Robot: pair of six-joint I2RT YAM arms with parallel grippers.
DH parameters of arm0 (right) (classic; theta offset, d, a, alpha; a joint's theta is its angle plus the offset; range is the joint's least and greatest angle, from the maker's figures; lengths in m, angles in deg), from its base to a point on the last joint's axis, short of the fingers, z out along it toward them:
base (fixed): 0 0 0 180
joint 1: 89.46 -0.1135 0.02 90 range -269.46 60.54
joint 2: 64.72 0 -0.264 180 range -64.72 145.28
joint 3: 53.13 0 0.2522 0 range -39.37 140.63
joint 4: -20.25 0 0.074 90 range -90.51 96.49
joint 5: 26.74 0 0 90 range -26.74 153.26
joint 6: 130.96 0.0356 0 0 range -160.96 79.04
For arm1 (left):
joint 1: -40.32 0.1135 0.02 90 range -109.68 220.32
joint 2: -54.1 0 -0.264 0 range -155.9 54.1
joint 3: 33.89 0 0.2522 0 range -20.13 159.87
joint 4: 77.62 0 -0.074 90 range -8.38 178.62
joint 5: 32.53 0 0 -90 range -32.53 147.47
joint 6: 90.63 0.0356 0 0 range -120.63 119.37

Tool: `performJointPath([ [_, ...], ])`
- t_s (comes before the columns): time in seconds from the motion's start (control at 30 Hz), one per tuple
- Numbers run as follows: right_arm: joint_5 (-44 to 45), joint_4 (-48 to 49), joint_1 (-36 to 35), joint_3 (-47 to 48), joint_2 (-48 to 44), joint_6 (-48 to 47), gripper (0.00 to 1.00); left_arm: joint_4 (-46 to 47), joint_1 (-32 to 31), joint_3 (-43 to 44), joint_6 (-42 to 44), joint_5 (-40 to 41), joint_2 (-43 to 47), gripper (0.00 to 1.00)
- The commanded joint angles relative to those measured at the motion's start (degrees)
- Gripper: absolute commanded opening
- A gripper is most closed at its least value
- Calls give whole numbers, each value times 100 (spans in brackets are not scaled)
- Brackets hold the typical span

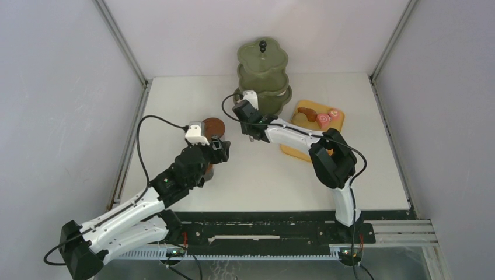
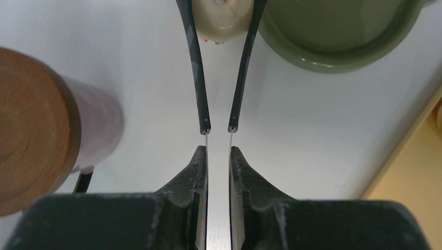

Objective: Serve the afternoon tea
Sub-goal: Place the desert on the desert table.

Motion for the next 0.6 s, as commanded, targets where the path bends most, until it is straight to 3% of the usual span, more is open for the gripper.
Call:
performJointPath([
  [0.0, -82, 415, 146, 531, 224, -191, 13, 219, 47, -160, 153, 177, 171, 71],
  [0.57, -359, 613, 507, 1501, 1122, -197, 14, 981, 64, -652, 137, 82, 132, 71],
])
